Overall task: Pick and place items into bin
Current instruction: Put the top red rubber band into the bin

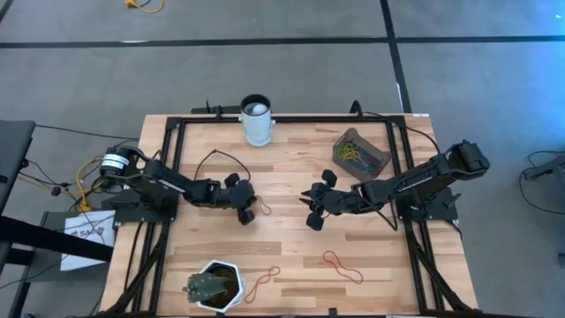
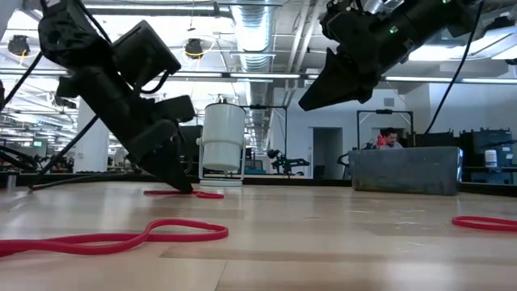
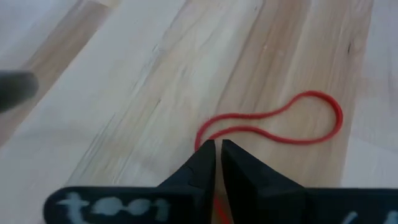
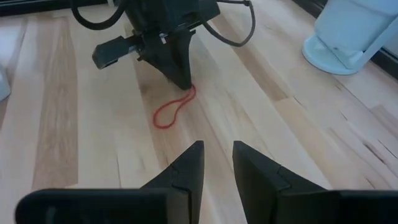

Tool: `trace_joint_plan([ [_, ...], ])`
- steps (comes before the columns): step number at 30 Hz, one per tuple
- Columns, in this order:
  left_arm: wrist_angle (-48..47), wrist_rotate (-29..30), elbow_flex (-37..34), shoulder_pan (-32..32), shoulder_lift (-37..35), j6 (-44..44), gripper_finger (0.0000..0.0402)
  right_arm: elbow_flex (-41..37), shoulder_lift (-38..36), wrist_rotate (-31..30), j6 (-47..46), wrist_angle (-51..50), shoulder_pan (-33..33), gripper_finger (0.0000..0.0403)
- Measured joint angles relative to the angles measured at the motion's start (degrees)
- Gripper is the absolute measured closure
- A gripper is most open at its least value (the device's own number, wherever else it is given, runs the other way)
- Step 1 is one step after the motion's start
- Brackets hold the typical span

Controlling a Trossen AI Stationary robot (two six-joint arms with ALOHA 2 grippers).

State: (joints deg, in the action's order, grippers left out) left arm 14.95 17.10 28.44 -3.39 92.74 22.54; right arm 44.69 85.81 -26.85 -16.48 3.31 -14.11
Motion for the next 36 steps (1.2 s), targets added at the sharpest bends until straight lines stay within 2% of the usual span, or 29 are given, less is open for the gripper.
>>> trace_joint_plan([
  [6, 0.0, -0.7, 0.0, 0.5, -0.1, 0.3, 0.0373, 0.0, 0.0, 0.0, 0.0, 0.0, 0.0, 0.0324],
  [14, 0.0, -2.4, 0.0, 0.6, 0.0, 0.1, 0.0317, 0.0, 0.0, 0.0, 0.0, 0.1, 0.0, 0.0324],
  [17, -0.1, -2.5, 0.0, 0.6, 0.0, 0.0, 0.031, 0.0, 0.0, 0.0, -0.1, 0.0, 0.0, 0.0324],
  [20, -0.4, -3.0, -0.1, 0.6, 0.0, 0.5, 0.0327, 0.0, 0.0, 0.0, -0.1, 0.1, 0.0, 0.0324],
  [25, -2.1, -3.2, -0.1, 0.7, 0.0, 0.4, 0.0392, 0.0, 0.0, 0.0, -0.1, 0.1, 0.0, 0.0324],
  [28, -1.3, -3.2, -0.1, 0.7, 0.0, 0.9, 0.0398, 0.0, 0.0, 0.0, -0.1, 0.1, 0.0, 0.0324],
  [32, 4.2, -3.1, -0.2, 0.7, 0.1, 3.4, 0.0401, 0.0, 0.0, 0.0, -1.8, 0.1, 0.0, 0.0324],
  [36, 4.5, -3.0, 3.6, 0.6, -1.3, 3.0, 0.0401, 0.0, 0.0, 0.0, -2.6, 0.1, -0.1, 0.0324],
])
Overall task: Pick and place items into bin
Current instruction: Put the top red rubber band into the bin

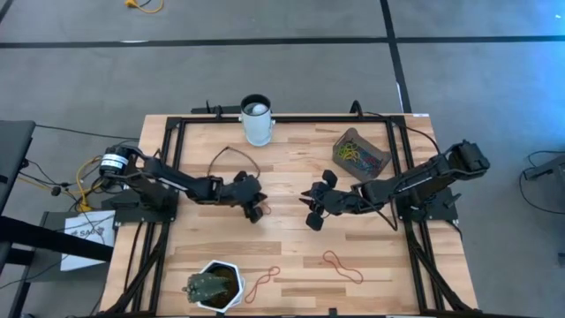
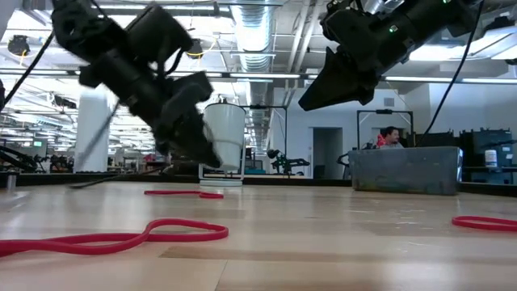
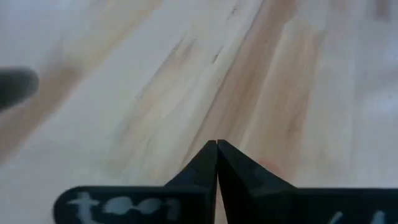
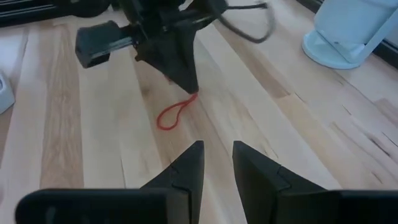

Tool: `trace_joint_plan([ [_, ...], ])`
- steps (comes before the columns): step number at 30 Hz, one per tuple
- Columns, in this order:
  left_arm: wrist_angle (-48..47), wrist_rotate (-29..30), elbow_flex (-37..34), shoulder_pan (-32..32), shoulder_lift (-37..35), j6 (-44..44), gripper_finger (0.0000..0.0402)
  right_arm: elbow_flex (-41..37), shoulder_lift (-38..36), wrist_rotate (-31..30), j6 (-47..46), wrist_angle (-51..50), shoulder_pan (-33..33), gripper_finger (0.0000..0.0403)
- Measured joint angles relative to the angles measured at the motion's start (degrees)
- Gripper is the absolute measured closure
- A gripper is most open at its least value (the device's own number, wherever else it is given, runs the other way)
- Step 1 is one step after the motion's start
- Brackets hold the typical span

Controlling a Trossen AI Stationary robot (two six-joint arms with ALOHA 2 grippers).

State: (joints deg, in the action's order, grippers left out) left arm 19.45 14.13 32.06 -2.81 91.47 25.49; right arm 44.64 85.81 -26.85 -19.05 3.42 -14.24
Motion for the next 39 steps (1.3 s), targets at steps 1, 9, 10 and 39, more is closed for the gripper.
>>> trace_joint_plan([
  [1, -0.8, 0.0, 1.3, 0.0, -0.1, -1.3, 0.0401, 0.0, 0.0, 0.0, 0.0, 0.0, 0.0, 0.0324],
  [9, -27.3, 1.7, 9.8, 0.0, -0.3, -5.5, 0.0401, 0.0, 0.0, 0.0, 0.0, -0.4, 0.0, 0.0324],
  [10, -30.7, 1.6, 10.3, 0.0, -0.3, -5.6, 0.0401, 0.0, 0.0, 0.0, 0.0, -0.4, 0.0, 0.0324],
  [39, -29.9, -8.1, 11.0, 7.6, 4.3, -11.0, 0.0258, 0.0, 0.8, 0.1, 0.0, -1.9, 0.0, 0.0324],
])
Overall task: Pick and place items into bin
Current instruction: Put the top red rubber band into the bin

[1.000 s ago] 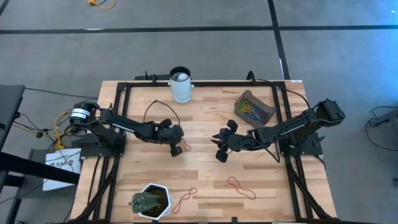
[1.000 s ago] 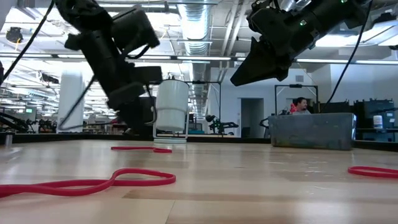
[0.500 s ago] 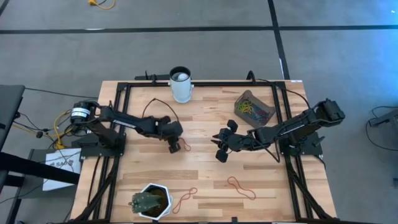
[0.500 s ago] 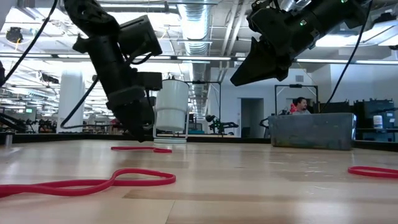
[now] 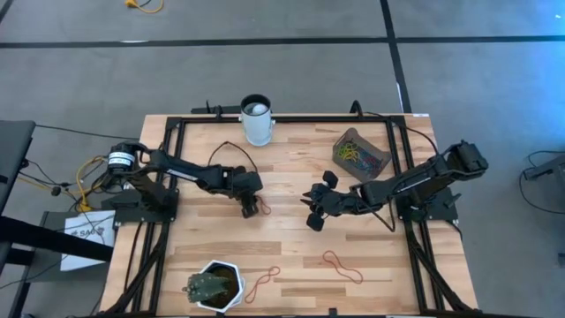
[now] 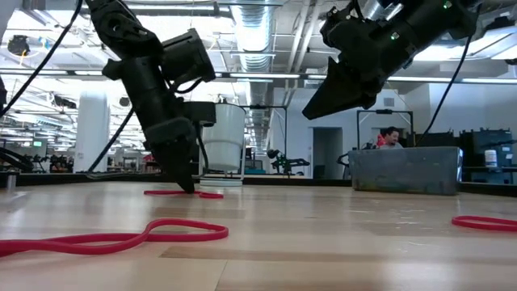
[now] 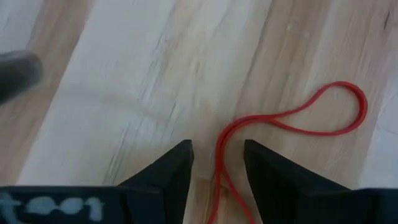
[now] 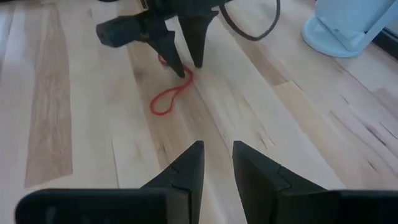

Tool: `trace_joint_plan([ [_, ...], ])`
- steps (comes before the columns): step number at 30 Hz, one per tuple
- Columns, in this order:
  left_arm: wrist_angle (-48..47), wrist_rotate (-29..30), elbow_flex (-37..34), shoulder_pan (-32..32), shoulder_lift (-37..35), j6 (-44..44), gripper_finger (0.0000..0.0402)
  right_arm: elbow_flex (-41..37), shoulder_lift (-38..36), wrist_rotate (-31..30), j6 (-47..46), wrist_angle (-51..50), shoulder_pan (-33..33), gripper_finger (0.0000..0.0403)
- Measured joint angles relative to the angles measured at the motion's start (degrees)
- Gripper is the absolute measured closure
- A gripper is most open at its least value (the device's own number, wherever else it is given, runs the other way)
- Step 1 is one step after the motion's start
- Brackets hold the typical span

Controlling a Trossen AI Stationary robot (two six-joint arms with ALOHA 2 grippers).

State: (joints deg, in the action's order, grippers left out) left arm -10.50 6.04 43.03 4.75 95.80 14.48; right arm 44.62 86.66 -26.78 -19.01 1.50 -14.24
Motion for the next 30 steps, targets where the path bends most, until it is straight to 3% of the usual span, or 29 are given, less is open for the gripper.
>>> trace_joint_plan([
  [6, 2.6, -1.3, 0.1, -0.4, 2.5, 1.1, 0.0279, 0.0, 3.0, 0.0, 0.0, 0.3, 0.0, 0.0324],
  [13, 3.2, -2.3, 0.0, -0.8, 2.9, 6.4, 0.0388, 0.0, 4.6, 0.0, 0.0, 1.5, 0.0, 0.0324],
  [19, 3.1, -3.0, 2.4, -1.3, 2.4, 8.6, 0.04, 0.0, 4.8, 0.0, 0.0, 7.9, -0.3, 0.0324],
  [24, 2.7, -5.8, 7.4, -2.6, 0.9, 5.1, 0.0401, 0.0, 9.5, 0.6, 5.4, 17.2, -0.2, 0.0324],
  [30, 0.4, -4.5, 10.7, -3.9, 0.9, 3.5, 0.0401, 0.9, 15.1, 4.2, 7.0, 24.6, 2.0, 0.0324],
])
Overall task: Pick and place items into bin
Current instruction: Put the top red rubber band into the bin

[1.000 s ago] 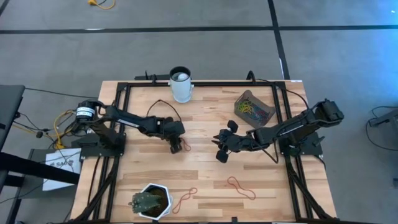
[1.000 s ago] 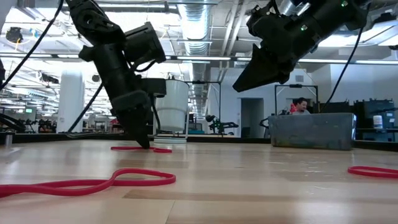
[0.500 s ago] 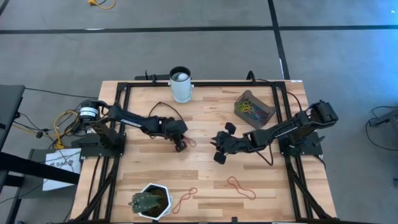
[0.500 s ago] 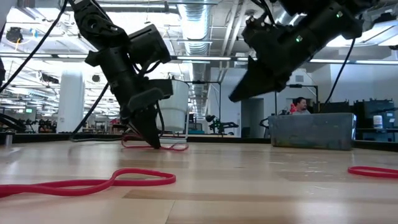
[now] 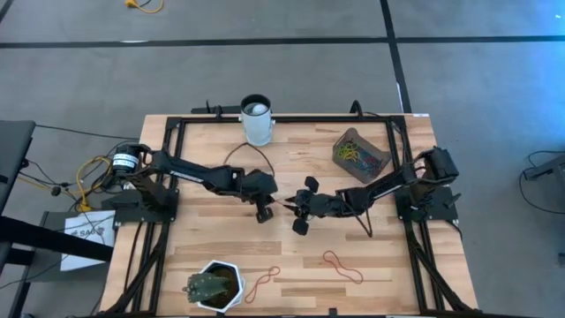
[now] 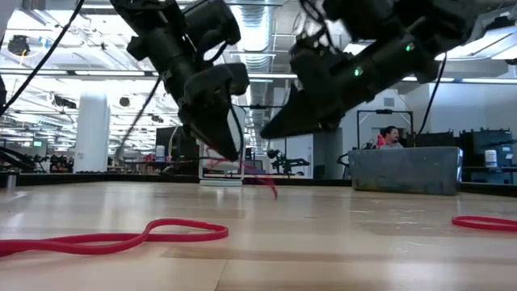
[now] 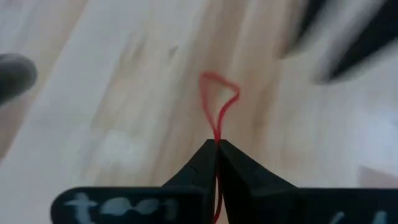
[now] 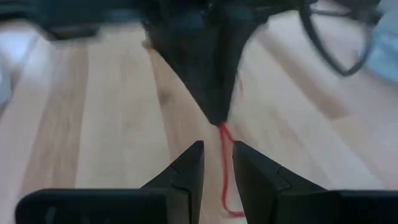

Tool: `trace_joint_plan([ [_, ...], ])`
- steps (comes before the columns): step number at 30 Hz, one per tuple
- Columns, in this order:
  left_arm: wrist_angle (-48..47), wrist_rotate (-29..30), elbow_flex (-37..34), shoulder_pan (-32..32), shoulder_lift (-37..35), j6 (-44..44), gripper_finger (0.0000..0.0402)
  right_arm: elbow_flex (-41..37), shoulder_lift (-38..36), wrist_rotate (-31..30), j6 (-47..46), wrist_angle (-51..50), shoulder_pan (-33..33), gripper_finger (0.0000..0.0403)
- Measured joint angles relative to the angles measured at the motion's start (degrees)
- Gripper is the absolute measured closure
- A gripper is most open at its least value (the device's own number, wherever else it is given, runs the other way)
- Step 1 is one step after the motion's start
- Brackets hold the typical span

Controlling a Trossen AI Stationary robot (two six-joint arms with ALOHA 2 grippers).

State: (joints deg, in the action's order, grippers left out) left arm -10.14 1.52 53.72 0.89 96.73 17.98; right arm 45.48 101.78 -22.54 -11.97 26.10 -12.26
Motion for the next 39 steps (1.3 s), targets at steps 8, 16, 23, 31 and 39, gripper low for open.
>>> trace_joint_plan([
  [8, -0.6, 0.5, 0.1, -1.3, 0.2, -0.2, 0.0401, 5.0, 5.1, 7.7, 6.4, -0.8, 1.8, 0.0303],
  [16, -0.5, 0.7, 0.1, -2.3, 0.2, -0.2, 0.0401, 10.7, 9.8, 6.9, 9.0, -7.4, 1.9, 0.0237],
  [23, -1.2, 0.7, 0.2, -3.1, 0.2, -0.2, 0.0401, 12.5, 12.0, 4.1, 10.5, -9.3, 2.7, 0.0202],
  [31, 0.2, 0.4, 0.2, -4.0, 0.1, -2.5, 0.0401, 12.5, 11.9, 7.0, 10.5, -9.7, 4.4, 0.0213],
  [39, 1.7, 0.5, 0.2, -4.0, 0.1, -3.4, 0.0401, 12.5, 11.9, 10.4, 10.9, -9.8, 4.5, 0.0305],
])
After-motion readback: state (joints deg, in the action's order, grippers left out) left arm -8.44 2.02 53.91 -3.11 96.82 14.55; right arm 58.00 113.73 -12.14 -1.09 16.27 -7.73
